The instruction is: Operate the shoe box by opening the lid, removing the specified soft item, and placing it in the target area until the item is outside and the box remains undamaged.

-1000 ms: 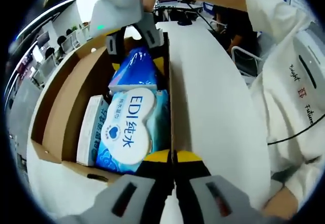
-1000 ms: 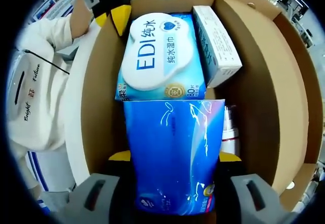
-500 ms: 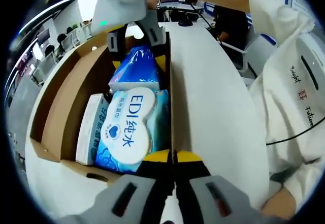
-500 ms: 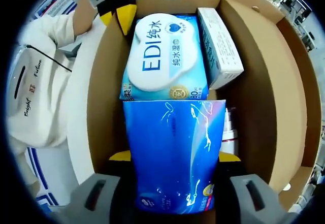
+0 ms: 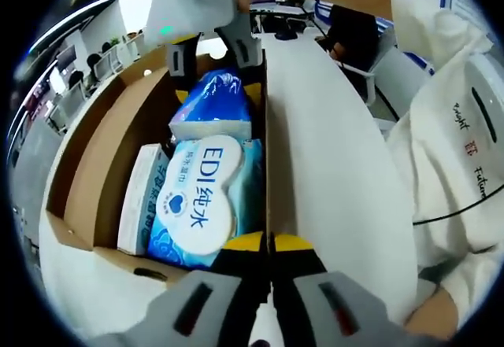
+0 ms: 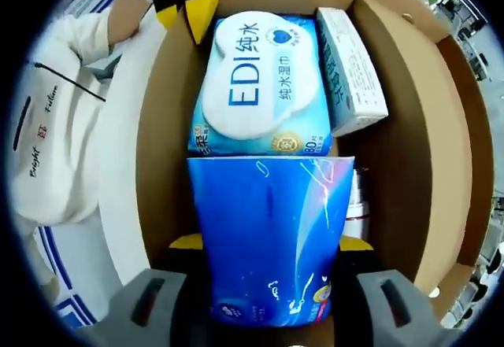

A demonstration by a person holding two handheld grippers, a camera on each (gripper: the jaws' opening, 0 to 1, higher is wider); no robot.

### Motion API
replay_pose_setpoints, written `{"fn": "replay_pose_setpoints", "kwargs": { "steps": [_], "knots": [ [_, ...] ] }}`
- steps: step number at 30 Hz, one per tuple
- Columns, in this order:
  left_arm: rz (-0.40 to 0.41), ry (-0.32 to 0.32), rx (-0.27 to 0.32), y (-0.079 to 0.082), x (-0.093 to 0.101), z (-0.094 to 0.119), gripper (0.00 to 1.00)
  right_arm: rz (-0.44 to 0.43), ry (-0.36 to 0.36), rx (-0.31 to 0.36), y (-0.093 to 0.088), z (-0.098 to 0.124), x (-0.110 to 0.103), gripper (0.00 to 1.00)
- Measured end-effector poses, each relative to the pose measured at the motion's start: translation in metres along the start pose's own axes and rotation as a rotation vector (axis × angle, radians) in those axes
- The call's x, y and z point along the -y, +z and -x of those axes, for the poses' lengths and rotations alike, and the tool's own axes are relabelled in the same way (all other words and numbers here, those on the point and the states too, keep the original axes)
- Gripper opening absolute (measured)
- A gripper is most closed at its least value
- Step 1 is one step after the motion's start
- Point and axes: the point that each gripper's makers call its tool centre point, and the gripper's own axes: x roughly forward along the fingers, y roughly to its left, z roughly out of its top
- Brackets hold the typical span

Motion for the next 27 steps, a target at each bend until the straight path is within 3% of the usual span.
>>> {"fn": "replay_pose_setpoints", "kwargs": {
  "steps": [3,5,9,13,16,19,23,27],
  "knots": [
    [0.005,0.004,0.006,0.000,0.000,0.000,0.01,-0.006,0.014,0.007,0.001,0.002,0.006,0.59],
    [0.002,0.008,0.015,0.000,0.000,0.000,0.01,-0.007,0.070,0.097,0.001,0.007,0.006,0.59],
    [0.012,0.006,0.013,0.001,-0.001,0.000,0.01,-0.034,0.104,0.337,0.007,0.027,0.008,0.59],
    [0.017,-0.001,0.007,0.001,-0.001,-0.001,0.01,-0.089,0.103,0.479,0.017,0.041,0.009,0.59],
    [0.014,0.000,0.012,0.002,-0.001,-0.001,0.01,-0.064,0.097,0.461,0.021,0.043,0.006,0.59],
    [0.013,0.004,0.013,0.002,-0.001,-0.001,0.01,-0.037,0.082,0.378,0.018,0.038,0.007,0.59],
    [0.012,0.002,0.015,0.002,-0.002,0.000,0.01,-0.020,0.059,0.379,0.026,0.049,0.005,0.59],
    [0.011,0.002,0.017,0.002,-0.001,-0.001,0.01,-0.003,0.020,0.305,0.021,0.062,0.008,0.60]
  ]
}}
